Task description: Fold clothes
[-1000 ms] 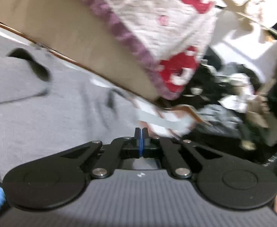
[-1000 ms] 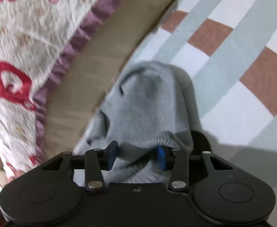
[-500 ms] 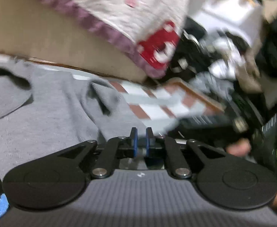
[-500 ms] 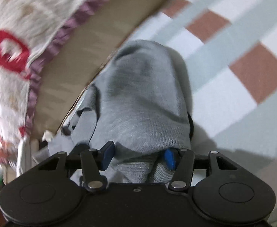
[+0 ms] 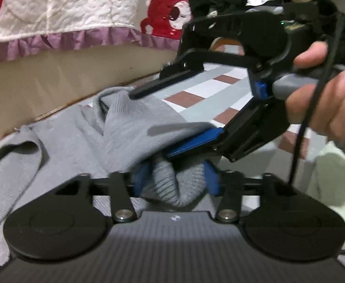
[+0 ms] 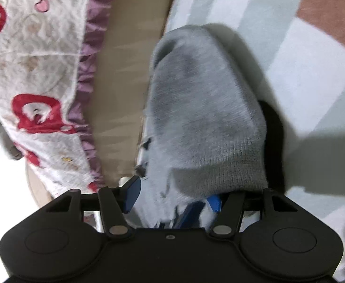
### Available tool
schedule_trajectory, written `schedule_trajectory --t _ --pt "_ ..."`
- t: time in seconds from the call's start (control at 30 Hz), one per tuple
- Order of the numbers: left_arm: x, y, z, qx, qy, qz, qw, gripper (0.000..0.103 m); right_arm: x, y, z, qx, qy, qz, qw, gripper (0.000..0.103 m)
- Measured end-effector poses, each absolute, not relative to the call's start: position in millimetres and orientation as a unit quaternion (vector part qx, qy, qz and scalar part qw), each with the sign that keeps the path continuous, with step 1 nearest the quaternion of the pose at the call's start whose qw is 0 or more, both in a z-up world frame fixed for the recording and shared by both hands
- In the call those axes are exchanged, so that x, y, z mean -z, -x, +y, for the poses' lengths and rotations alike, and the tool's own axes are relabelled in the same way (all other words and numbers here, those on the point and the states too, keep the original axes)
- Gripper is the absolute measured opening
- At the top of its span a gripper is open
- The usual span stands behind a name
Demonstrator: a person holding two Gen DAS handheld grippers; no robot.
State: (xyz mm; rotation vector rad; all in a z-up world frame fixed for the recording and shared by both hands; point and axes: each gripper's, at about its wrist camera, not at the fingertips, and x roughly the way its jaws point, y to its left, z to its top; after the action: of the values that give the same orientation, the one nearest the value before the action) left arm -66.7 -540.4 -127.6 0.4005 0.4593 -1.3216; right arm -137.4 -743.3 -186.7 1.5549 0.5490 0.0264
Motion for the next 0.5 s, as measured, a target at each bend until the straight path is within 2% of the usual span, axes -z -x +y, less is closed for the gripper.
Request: schedule_trajectory --t 0.13,0.17,0.2,0.37,0.43,0.5 --pt "134 66 -553 0.574 -0.198 0.215 0.765 0.05 183 126 -738 -0.034 -0.681 0.255 0.686 0.064" --pt "137 65 -556 0.565 -0.203 0.221 0.768 0.046 179 125 -737 -0.026 -0.667 0.262 0.697 0.064" --pt "140 63 -559 0.556 -0.208 0.227 0.772 0.033 174 126 -737 -0.017 -0.653 0.265 0.709 0.064" --pt "142 55 -568 0.55 -0.215 0.25 0.767 0.031 144 137 -734 0.033 -0.557 0.278 0.782 0.063" --pt "141 52 -574 0.55 -0.222 0.253 0.764 0.029 130 139 -727 0.079 -0.479 0.305 0.82 0.062" --pt "140 51 -578 0.551 -0.241 0.248 0.76 0.029 120 137 -717 0.123 -0.396 0.337 0.845 0.056"
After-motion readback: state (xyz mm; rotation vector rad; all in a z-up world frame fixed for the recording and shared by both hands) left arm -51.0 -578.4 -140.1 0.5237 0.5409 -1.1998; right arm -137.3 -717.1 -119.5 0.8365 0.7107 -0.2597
